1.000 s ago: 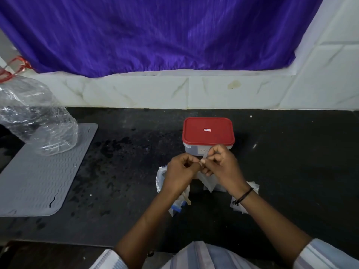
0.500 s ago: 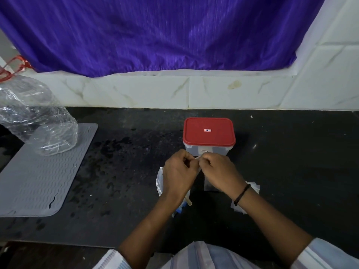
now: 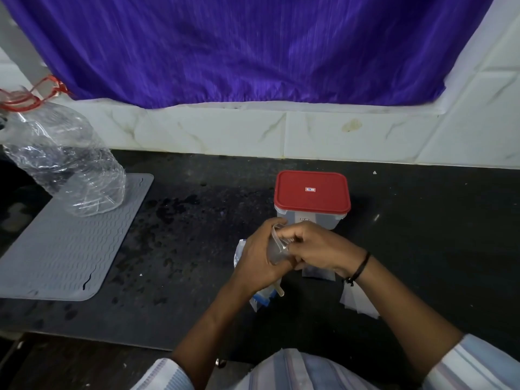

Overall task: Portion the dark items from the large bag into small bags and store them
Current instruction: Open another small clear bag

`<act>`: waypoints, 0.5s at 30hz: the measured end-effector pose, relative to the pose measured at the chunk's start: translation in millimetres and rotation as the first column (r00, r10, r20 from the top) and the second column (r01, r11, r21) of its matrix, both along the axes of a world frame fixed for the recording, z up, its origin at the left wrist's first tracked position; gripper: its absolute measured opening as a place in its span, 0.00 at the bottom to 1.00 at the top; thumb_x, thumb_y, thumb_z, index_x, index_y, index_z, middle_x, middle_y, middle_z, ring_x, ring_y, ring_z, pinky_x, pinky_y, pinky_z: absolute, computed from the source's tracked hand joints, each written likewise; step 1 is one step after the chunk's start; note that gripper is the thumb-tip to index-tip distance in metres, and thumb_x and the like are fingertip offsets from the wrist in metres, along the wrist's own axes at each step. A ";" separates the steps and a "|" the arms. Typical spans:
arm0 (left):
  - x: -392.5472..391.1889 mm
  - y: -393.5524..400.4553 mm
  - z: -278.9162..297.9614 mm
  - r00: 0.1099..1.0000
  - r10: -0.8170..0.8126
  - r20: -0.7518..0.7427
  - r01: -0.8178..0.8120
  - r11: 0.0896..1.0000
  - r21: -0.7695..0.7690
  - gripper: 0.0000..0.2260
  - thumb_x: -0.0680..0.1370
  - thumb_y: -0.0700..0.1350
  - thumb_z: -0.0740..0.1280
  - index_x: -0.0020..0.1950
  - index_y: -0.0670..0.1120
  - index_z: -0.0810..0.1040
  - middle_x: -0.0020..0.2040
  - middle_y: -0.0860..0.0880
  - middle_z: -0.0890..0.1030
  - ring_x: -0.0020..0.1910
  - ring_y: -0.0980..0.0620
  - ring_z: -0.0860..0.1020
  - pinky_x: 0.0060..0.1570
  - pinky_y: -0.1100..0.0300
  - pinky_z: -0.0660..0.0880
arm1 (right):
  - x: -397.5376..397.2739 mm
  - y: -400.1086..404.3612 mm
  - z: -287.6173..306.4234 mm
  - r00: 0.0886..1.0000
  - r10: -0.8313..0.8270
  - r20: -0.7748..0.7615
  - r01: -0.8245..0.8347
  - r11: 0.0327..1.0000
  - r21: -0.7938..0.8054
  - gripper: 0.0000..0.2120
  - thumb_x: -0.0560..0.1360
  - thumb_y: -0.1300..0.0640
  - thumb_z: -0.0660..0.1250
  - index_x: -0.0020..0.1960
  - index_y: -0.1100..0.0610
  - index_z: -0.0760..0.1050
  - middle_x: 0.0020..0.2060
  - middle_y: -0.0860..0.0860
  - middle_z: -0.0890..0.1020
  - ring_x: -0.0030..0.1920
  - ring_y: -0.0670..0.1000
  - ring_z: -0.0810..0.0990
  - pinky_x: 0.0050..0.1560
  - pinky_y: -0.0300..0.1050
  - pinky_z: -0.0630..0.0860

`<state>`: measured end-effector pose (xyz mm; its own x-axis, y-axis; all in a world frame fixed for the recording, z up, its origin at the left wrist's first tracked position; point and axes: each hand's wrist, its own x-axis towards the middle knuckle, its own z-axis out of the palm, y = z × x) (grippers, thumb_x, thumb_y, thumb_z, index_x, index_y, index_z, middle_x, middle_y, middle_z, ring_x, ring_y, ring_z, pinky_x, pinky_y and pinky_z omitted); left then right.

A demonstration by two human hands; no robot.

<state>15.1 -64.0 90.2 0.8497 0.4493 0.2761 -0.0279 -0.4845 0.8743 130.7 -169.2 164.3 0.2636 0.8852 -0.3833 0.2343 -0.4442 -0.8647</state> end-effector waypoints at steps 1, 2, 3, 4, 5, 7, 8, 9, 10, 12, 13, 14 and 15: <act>-0.6 1.3 -0.2 1.000 0.003 0.004 -0.003 1.000 -0.005 0.26 0.69 0.41 0.76 0.65 0.43 0.73 0.55 0.52 0.81 0.54 0.53 0.81 0.53 0.58 0.79 | -1.1 1.4 2.3 0.999 0.036 0.022 -0.035 0.998 -0.042 0.19 0.80 0.65 0.58 0.62 0.46 0.78 0.53 0.48 0.82 0.51 0.47 0.82 0.53 0.49 0.82; -1.4 2.5 -0.3 1.000 0.004 0.011 -0.004 1.000 -0.004 0.24 0.69 0.38 0.76 0.63 0.43 0.74 0.53 0.52 0.82 0.52 0.54 0.82 0.51 0.61 0.78 | -1.8 2.8 4.1 0.996 0.072 0.059 -0.067 0.994 -0.084 0.19 0.81 0.63 0.57 0.64 0.46 0.76 0.57 0.47 0.79 0.54 0.47 0.81 0.55 0.50 0.81; -2.7 3.4 -0.2 1.000 0.004 0.014 -0.004 1.000 0.001 0.23 0.69 0.36 0.77 0.62 0.43 0.74 0.52 0.53 0.82 0.51 0.55 0.82 0.50 0.64 0.77 | -2.6 3.8 5.0 0.989 0.114 0.094 -0.103 0.988 -0.116 0.18 0.82 0.61 0.55 0.65 0.46 0.75 0.60 0.47 0.78 0.55 0.47 0.80 0.56 0.51 0.81; -4.6 4.2 -0.2 1.000 0.004 0.011 -0.004 1.000 0.007 0.23 0.69 0.35 0.77 0.61 0.43 0.74 0.51 0.54 0.82 0.50 0.55 0.82 0.48 0.64 0.77 | -3.9 4.4 5.6 0.980 0.158 0.117 -0.143 0.981 -0.133 0.18 0.82 0.60 0.55 0.67 0.44 0.73 0.61 0.49 0.77 0.56 0.48 0.79 0.56 0.52 0.81; -6.7 4.9 -0.8 1.000 0.006 0.004 -0.006 1.000 0.008 0.23 0.68 0.36 0.77 0.60 0.44 0.74 0.50 0.54 0.81 0.49 0.55 0.82 0.48 0.62 0.77 | -4.4 5.1 5.2 0.969 0.205 0.140 -0.185 0.972 -0.143 0.18 0.82 0.59 0.55 0.67 0.43 0.71 0.61 0.50 0.77 0.55 0.50 0.80 0.55 0.53 0.81; -12.3 6.8 -1.4 1.000 0.010 -0.005 -0.010 1.000 0.006 0.23 0.68 0.40 0.77 0.59 0.45 0.73 0.50 0.54 0.81 0.49 0.54 0.82 0.47 0.57 0.79 | -6.0 6.6 5.6 0.941 0.273 0.201 -0.250 0.959 -0.136 0.18 0.81 0.59 0.56 0.67 0.44 0.71 0.56 0.54 0.79 0.50 0.52 0.81 0.51 0.54 0.82; -15.0 7.8 -1.4 1.000 0.010 -0.003 -0.010 1.000 0.008 0.23 0.68 0.43 0.77 0.59 0.45 0.73 0.50 0.55 0.81 0.49 0.54 0.82 0.46 0.56 0.79 | -6.7 7.6 5.2 0.931 0.286 0.228 -0.263 0.956 -0.128 0.18 0.80 0.60 0.56 0.66 0.45 0.71 0.53 0.54 0.79 0.48 0.53 0.81 0.50 0.54 0.81; -17.3 9.2 -1.7 1.000 0.008 0.000 -0.008 1.000 0.010 0.22 0.67 0.44 0.77 0.58 0.45 0.74 0.50 0.55 0.81 0.48 0.54 0.82 0.46 0.55 0.79 | -7.2 9.2 4.3 0.923 0.290 0.253 -0.268 0.956 -0.118 0.18 0.79 0.60 0.57 0.65 0.46 0.73 0.52 0.54 0.80 0.47 0.54 0.81 0.50 0.55 0.80; -19.2 10.3 -1.5 1.000 0.006 -0.001 -0.006 1.000 0.010 0.22 0.67 0.46 0.76 0.58 0.45 0.74 0.49 0.55 0.81 0.48 0.54 0.82 0.45 0.55 0.79 | -7.8 11.2 2.7 0.916 0.288 0.279 -0.270 0.957 -0.101 0.16 0.78 0.60 0.59 0.62 0.46 0.75 0.49 0.54 0.81 0.47 0.54 0.81 0.49 0.55 0.79; -22.2 12.2 -1.4 1.000 0.011 -0.022 -0.011 1.000 0.012 0.21 0.67 0.45 0.76 0.57 0.46 0.73 0.48 0.54 0.81 0.46 0.53 0.82 0.43 0.53 0.80 | -11.0 14.9 0.6 0.897 0.268 0.353 -0.262 0.963 -0.064 0.11 0.78 0.56 0.62 0.58 0.46 0.78 0.45 0.51 0.82 0.44 0.51 0.81 0.47 0.52 0.78; -23.0 12.4 -1.4 0.999 0.016 -0.034 -0.016 1.000 0.019 0.21 0.67 0.44 0.76 0.57 0.47 0.73 0.47 0.54 0.81 0.45 0.53 0.82 0.41 0.52 0.80 | -12.5 16.4 -0.9 0.884 0.239 0.401 -0.242 0.969 -0.045 0.09 0.78 0.54 0.64 0.56 0.47 0.79 0.42 0.49 0.82 0.42 0.48 0.81 0.45 0.49 0.78; -23.7 12.7 -1.5 0.999 0.024 -0.042 -0.023 0.999 0.030 0.21 0.68 0.43 0.75 0.57 0.48 0.72 0.47 0.54 0.81 0.44 0.53 0.82 0.40 0.52 0.80 | -14.1 18.2 -2.1 0.865 0.205 0.459 -0.221 0.975 -0.018 0.08 0.78 0.52 0.65 0.54 0.48 0.80 0.40 0.48 0.82 0.40 0.47 0.81 0.43 0.48 0.78; -24.3 12.7 -1.8 0.999 0.033 -0.043 -0.032 0.999 0.040 0.21 0.68 0.44 0.74 0.57 0.48 0.71 0.47 0.55 0.81 0.43 0.54 0.82 0.39 0.53 0.80 | -15.7 20.1 -3.2 0.836 0.173 0.521 -0.204 0.979 0.003 0.06 0.77 0.51 0.67 0.51 0.48 0.81 0.37 0.47 0.81 0.37 0.45 0.80 0.39 0.46 0.77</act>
<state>-9.1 -51.3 88.4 0.8464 0.4662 0.2576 0.0258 -0.5189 0.8544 115.0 -149.1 161.1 0.2350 0.9538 -0.1871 0.7268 -0.3002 -0.6177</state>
